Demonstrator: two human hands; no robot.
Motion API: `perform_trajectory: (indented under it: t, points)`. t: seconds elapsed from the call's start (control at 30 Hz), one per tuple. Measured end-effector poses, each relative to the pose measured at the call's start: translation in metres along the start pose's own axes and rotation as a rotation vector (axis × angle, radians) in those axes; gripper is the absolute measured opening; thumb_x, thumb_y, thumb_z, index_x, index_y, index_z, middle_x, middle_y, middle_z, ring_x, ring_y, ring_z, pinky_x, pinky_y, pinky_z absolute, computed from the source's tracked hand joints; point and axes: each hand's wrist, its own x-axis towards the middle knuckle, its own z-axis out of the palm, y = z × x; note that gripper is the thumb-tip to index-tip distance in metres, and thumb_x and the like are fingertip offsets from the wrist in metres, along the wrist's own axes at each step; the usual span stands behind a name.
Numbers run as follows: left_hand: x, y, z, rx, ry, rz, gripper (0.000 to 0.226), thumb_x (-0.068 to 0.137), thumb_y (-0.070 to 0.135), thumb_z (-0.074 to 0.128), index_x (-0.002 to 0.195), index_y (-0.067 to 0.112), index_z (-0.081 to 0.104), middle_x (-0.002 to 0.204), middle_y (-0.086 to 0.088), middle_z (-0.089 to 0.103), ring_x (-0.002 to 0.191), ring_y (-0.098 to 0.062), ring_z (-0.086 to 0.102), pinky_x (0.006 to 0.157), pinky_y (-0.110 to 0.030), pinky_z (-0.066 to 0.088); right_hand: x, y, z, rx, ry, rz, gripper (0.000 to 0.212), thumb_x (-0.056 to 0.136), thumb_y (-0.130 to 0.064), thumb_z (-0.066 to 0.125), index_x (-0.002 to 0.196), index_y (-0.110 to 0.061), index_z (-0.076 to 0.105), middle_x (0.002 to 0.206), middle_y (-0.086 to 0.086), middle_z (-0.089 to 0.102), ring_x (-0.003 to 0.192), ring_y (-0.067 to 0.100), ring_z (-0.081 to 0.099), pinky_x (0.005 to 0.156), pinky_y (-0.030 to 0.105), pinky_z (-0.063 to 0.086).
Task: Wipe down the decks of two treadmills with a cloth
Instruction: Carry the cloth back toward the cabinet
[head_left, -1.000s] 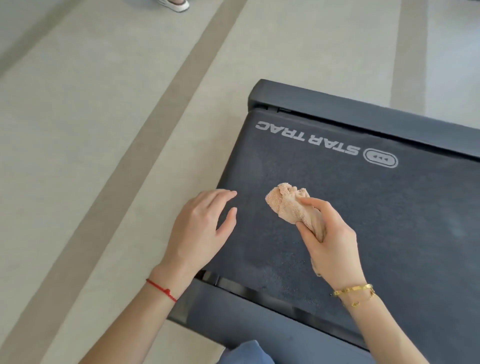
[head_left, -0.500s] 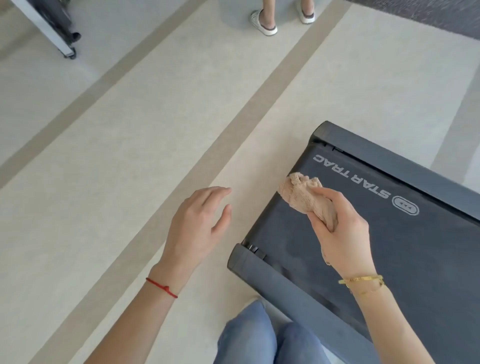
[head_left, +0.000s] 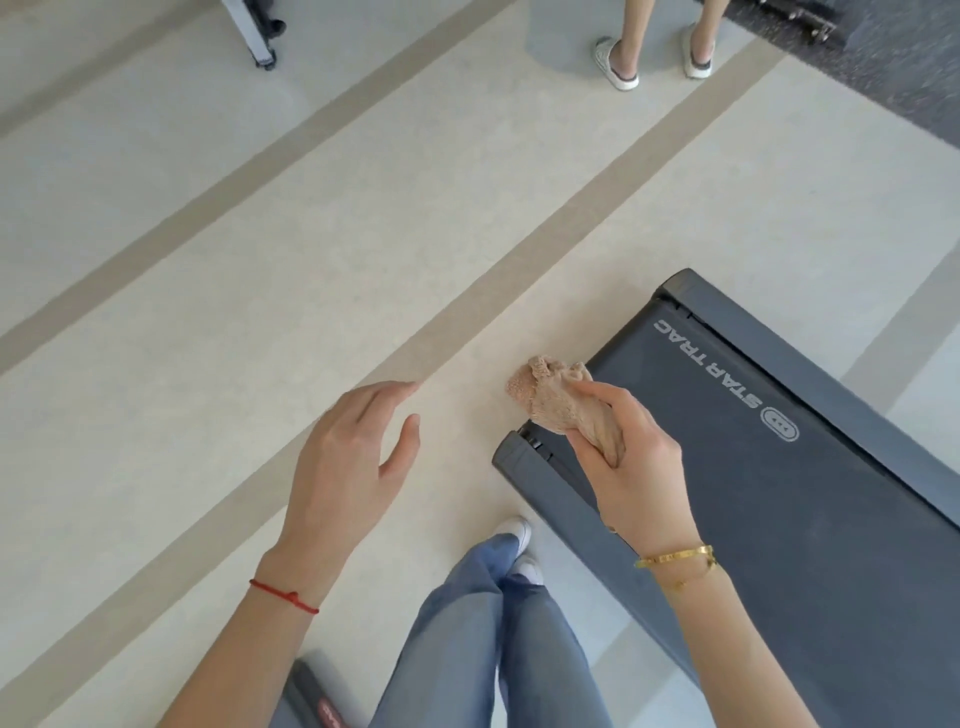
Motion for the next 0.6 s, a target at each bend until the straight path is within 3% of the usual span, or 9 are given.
perform_trajectory:
  t: [0.2,0.4,0.6]
  points:
    - [-0.070,0.010,-0.070,0.007,0.045,-0.222,0.030,0.096,0.025,0.054,0.123,0.019,0.064,0.117,0.004,0.066,0.106,-0.015,0.060,0.087,-0.025,0.046,-0.035,-0.066,-0.007,-0.017,-0.157,-0.104,0.046,0.084,0.002,0.068,0.123,-0.020,0.061,0.113,-0.010,0.065,0.106,0.014,0.061,0.091,0.031,0.051]
    - [-0.135,-0.001,-0.110,-0.018,0.079,-0.395,0.030,0.097,0.022,0.056,0.125,0.017,0.063,0.119,0.000,0.066,0.107,-0.021,0.062,0.088,-0.036,0.052,-0.053,-0.109,0.008,0.001,-0.326,-0.200,0.045,0.085,0.002,0.067,0.125,-0.017,0.060,0.120,-0.010,0.064,0.113,0.005,0.059,0.098,0.027,0.049]
    - [-0.165,-0.028,-0.143,-0.018,0.184,-0.579,0.030,0.098,0.024,0.056,0.126,0.018,0.063,0.120,0.001,0.066,0.104,-0.023,0.062,0.082,-0.036,0.052,-0.045,-0.145,0.052,-0.037,-0.518,-0.302,0.043,0.085,0.001,0.066,0.125,-0.015,0.059,0.126,-0.008,0.063,0.113,0.010,0.059,0.098,0.030,0.048]
